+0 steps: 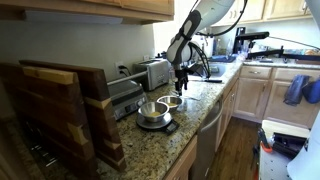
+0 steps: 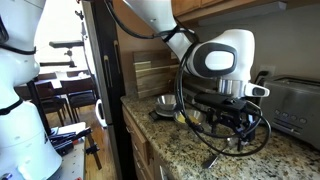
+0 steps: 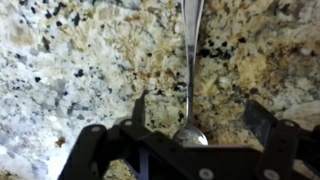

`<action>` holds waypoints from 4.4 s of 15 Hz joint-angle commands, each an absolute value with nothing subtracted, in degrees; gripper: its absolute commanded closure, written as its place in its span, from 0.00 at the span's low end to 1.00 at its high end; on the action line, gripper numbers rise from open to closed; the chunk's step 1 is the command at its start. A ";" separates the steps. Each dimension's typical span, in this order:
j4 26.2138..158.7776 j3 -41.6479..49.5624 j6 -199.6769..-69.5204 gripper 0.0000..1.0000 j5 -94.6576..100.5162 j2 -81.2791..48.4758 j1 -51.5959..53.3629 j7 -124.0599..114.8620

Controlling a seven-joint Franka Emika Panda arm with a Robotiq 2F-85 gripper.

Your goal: Pick up the spoon and scoop some of the objects from the bowl on the right and put them in the bowl to the left

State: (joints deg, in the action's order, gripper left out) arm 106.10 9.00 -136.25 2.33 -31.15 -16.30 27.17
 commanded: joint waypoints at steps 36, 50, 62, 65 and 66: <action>98.89 4.54 -122.89 0.93 -3.05 -32.56 -21.75 35.44; 101.08 5.32 -126.10 0.29 2.04 -30.10 -20.05 32.33; 111.29 5.14 -140.30 0.00 1.95 -27.96 -20.14 30.33; 111.89 5.02 -141.12 0.07 1.83 -28.26 -20.35 30.07; 112.13 4.99 -141.31 0.21 1.84 -28.20 -20.37 30.07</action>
